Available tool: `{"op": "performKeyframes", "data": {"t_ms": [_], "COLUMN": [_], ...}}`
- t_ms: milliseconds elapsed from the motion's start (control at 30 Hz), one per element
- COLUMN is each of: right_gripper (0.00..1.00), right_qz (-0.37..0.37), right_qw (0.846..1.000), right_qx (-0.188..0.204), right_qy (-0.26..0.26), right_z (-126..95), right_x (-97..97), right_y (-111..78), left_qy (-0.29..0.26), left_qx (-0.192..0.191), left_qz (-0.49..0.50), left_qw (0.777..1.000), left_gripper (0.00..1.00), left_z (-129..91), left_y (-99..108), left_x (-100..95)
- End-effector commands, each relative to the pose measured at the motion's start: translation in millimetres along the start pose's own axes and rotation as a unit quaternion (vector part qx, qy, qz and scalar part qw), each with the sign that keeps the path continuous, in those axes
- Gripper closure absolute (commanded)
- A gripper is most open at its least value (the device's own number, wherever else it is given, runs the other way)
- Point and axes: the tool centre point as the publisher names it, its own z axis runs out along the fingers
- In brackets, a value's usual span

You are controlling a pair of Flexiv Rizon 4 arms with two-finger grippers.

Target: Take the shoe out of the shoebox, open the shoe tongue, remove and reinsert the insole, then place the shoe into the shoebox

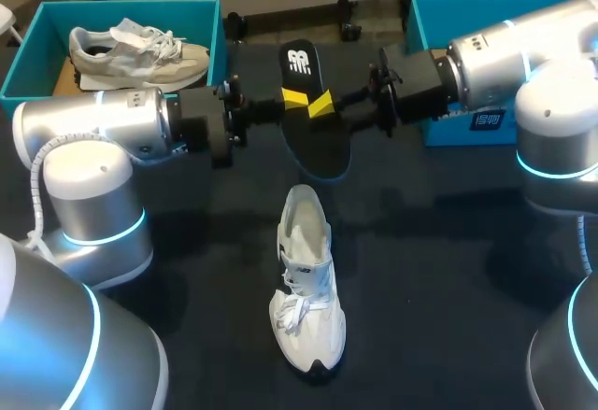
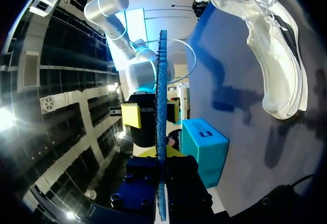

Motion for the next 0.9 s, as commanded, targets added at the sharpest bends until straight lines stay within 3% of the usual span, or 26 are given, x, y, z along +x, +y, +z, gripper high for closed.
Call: {"op": "performKeyframes", "data": {"t_ms": [33,300,733,833,900], "right_gripper": [0.68,0.74,0.74,0.78,0.89], "right_qz": [0.002,0.005,-0.005,-0.005,-0.005], "right_qw": [1.0,1.0,1.0,1.0,1.0], "right_qx": [-0.003,-0.006,-0.002,0.0,0.0], "right_qy": [0.002,0.006,0.008,0.008,0.009], "right_z": [-0.3,-0.5,3.0,3.7,4.2], "right_x": [-3.3,-7.3,-5.9,-6.4,-6.6], "right_y": [-1.4,-1.2,2.8,3.2,3.3], "left_qy": [-0.002,0.0,0.002,0.003,0.002], "left_qx": [-0.001,-0.001,-0.004,-0.006,-0.007], "left_qz": [0.002,0.005,0.006,0.009,0.009], "left_qw": [1.0,1.0,1.0,1.0,1.0], "left_gripper": [1.0,1.0,1.0,1.0,1.0], "left_z": [-1.4,-1.2,0.1,0.6,0.9], "left_y": [-1.8,-1.4,-1.3,-1.8,-2.0], "left_x": [0.0,-0.2,0.7,1.2,1.2]}}
